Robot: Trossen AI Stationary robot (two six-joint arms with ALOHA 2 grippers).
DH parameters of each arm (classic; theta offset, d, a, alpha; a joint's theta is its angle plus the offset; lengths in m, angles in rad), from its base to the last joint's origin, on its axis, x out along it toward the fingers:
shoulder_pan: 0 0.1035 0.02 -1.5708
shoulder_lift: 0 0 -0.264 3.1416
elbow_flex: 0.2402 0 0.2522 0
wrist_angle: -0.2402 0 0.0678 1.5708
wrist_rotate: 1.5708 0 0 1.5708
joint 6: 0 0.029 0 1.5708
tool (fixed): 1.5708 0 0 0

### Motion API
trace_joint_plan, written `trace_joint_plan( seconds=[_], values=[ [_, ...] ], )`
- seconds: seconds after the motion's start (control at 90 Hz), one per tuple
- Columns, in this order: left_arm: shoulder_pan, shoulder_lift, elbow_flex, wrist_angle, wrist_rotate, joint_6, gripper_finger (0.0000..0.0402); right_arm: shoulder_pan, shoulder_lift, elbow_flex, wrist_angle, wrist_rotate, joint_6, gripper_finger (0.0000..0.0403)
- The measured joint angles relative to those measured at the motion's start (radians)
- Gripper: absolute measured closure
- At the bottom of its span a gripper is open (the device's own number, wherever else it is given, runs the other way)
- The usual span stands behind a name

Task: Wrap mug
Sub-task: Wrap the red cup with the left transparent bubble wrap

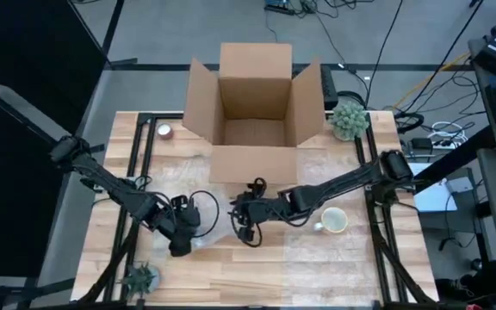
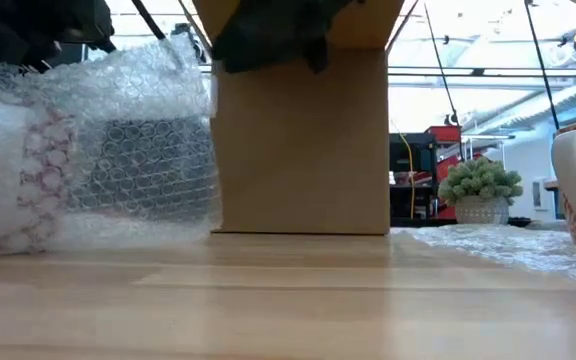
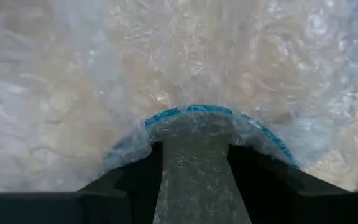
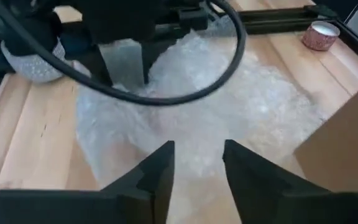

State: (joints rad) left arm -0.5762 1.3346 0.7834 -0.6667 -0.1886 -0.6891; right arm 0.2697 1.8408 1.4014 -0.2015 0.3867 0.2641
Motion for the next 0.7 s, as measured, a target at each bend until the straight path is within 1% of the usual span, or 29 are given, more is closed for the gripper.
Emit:
trace_joint_plan(
  seconds=[0.167, 0.278, 0.322, 0.411, 0.544, 0.7],
  values=[
    [0.0, 0.0, -0.001, 0.0, 0.0, 0.0, 0.0222, 0.013, -0.052, 0.0, -0.125, 0.0, 0.08, 0.0241],
    [0.0, 0.0, -0.001, 0.0, -0.002, 0.0, 0.0222, 0.042, -0.062, 0.0, -0.144, -0.01, 0.113, 0.0232],
    [0.0, 0.001, -0.001, 0.0, -0.002, 0.0, 0.0222, 0.058, -0.057, 0.0, -0.143, -0.029, 0.118, 0.0229],
    [0.0, 0.001, -0.001, 0.0, -0.002, 0.0, 0.0222, 0.094, -0.038, 0.0, -0.135, -0.031, 0.144, 0.0227],
    [0.0, 0.001, -0.001, 0.001, -0.004, -0.001, 0.0222, 0.146, 0.028, 0.0, -0.055, -0.025, 0.167, 0.0228],
    [0.0, 0.001, -0.001, 0.001, -0.006, -0.001, 0.0221, 0.193, 0.139, 0.0, 0.117, -0.02, 0.156, 0.0229]
  ],
)
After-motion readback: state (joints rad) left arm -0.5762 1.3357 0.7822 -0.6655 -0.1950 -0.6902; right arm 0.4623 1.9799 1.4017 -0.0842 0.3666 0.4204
